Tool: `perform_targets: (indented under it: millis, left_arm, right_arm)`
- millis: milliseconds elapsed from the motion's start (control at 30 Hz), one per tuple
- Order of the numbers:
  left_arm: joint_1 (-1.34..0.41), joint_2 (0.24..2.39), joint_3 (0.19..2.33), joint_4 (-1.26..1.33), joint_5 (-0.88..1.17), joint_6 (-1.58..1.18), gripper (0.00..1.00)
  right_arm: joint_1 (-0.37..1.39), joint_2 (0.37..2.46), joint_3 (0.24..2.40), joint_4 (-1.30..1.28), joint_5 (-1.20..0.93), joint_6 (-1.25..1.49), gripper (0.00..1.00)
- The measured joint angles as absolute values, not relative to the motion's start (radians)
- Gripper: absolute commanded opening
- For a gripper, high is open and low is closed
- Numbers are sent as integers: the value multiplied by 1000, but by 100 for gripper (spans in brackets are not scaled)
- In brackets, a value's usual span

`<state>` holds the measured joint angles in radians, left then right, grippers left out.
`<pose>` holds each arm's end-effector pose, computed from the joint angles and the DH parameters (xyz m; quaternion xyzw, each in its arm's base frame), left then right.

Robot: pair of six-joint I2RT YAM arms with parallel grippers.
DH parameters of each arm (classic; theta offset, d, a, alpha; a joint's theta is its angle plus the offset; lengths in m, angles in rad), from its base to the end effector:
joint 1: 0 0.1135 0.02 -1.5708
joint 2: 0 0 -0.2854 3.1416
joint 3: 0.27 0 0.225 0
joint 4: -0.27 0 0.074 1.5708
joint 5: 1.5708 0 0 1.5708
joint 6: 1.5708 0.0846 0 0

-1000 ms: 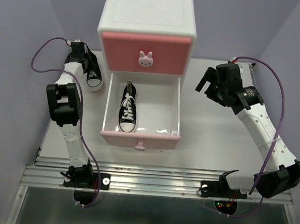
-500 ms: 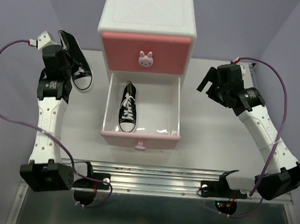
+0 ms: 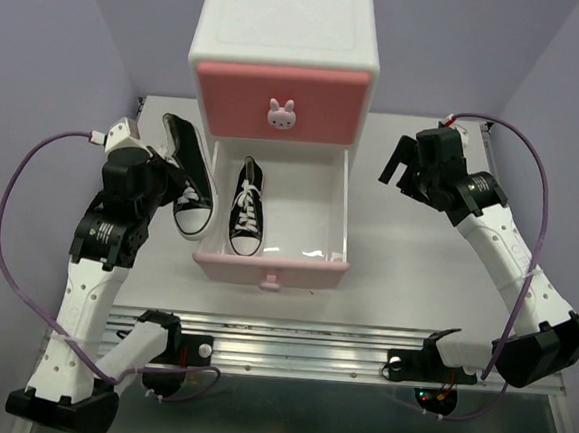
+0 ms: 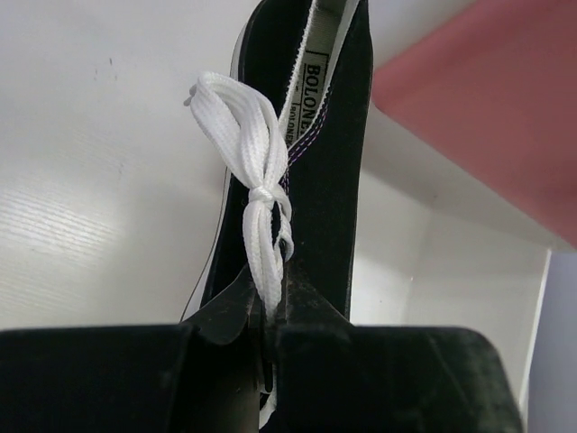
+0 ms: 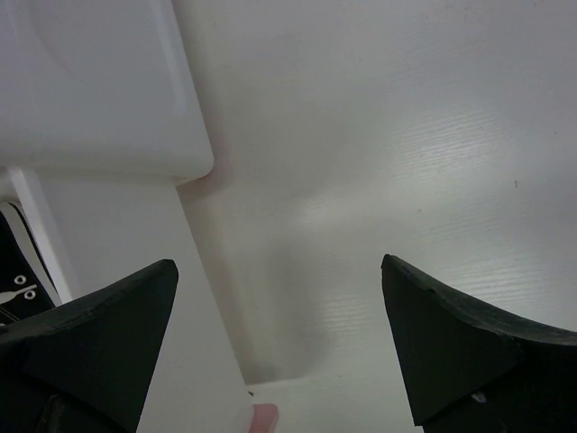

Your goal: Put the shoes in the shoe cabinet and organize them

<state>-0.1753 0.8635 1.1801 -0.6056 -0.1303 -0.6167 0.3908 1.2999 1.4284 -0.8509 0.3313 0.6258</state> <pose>0.1725 -0.0194 0.4100 -0.2131 0.7719 -0.1820 0.5706 0.2569 0.0761 0.3740 0.1728 0.8847 0.0663 0.4278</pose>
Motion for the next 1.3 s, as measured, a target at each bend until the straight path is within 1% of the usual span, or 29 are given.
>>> perform_targets:
  millis: [167,467,700,967,1100,1300]
  left_arm:
    - [-189,794,1150,-620,-109,-667,0]
    - [-223,780,1124,-612,-65,-807,0]
    - [-253,716,1105,-608,-76,-922,0]
    - [-305,723,1089,-562,-74,-963,0]
    - [-363,729,1053,-535,-102,-994,0]
    - [-515,765,1047,-504,-178,-1050,0]
  right_arm:
    - [391,1295,1393,-850,324,617,100]
    - [391,1270,1339,-845,304,617,100]
    - [391,1242,1326,-844,298,617,100]
    - [391,1237,1325,-844,294,605,100]
    - [391,1236,1325,-844,293,605,100]
    - [391,1234,1325,-844,292,597,100]
